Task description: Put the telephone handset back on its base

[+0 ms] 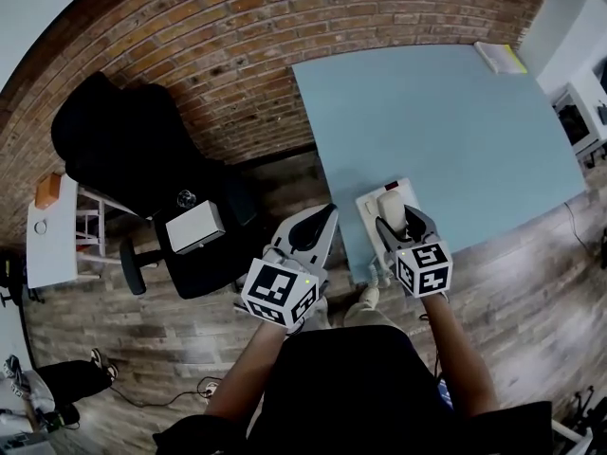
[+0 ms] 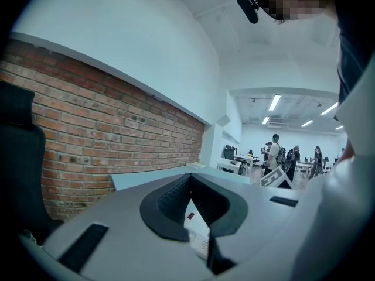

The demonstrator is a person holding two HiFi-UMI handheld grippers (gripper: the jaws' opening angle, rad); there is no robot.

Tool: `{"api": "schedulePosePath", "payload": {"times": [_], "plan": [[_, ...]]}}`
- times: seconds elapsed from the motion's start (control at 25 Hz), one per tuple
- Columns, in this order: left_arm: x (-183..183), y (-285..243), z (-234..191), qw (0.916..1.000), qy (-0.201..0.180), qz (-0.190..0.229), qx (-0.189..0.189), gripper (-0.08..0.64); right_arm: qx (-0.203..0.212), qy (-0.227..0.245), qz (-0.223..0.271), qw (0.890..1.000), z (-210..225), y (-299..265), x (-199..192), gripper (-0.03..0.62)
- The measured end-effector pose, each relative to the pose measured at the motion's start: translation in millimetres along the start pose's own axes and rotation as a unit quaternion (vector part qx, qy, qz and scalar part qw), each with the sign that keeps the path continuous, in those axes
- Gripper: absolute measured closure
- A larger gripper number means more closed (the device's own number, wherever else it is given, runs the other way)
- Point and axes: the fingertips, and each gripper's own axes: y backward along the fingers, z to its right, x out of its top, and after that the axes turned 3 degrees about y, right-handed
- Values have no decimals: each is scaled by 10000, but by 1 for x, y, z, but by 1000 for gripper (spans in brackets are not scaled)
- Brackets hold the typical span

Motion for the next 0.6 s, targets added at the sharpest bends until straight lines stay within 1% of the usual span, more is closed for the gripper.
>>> {"api": "schedulePosePath", "payload": {"times": [0.6], "plan": [[-2, 2, -20, 9991, 47, -59, 424, 552, 249, 31, -626, 9977, 1, -35, -38, 345]]}}
